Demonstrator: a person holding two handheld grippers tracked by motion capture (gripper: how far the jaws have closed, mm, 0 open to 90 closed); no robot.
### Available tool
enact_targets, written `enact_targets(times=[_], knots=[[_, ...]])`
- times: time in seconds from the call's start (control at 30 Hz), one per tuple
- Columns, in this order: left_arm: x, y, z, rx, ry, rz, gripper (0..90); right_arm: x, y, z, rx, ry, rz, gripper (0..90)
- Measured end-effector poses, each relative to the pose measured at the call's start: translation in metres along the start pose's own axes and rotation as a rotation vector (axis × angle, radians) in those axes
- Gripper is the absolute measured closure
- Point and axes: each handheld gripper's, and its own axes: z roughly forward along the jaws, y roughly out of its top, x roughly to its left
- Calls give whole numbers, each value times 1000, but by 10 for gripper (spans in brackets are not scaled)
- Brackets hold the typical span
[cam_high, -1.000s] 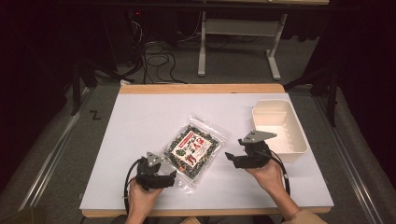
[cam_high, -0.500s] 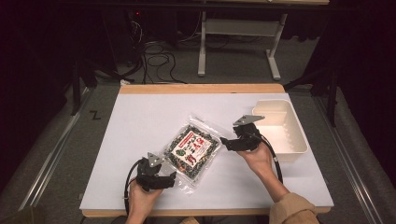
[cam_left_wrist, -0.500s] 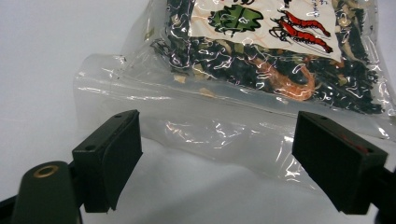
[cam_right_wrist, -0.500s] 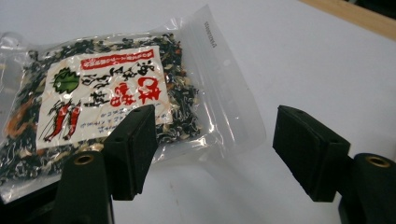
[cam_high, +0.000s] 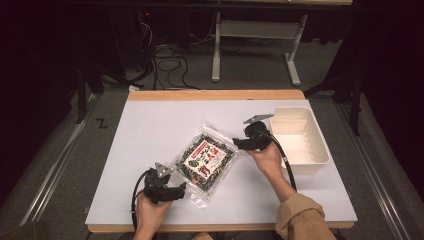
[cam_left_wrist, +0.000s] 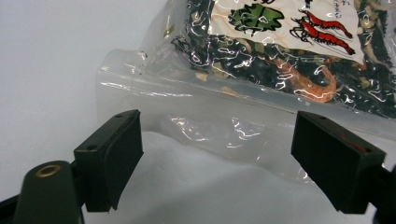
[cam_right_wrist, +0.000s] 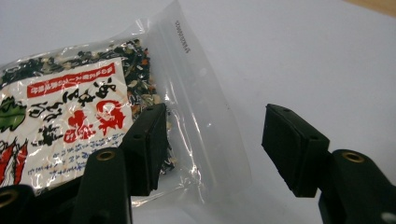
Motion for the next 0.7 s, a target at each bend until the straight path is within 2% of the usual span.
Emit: enact_targets(times=[0.03, 0.33, 0.43, 0.7], knots=[[0, 0, 0, -4, 1, -2, 173, -3, -1, 4, 11, 7, 23, 411], [1, 0, 1, 6, 4, -4, 174, -11, -4, 19, 66, 11, 84, 391], [0, 0, 2, 8, 6, -3, 174, -11, -5, 23, 72, 30, 106, 397], [1, -1, 2, 8, 0, 0, 180, -8, -8, 35, 115, 77, 115, 433]])
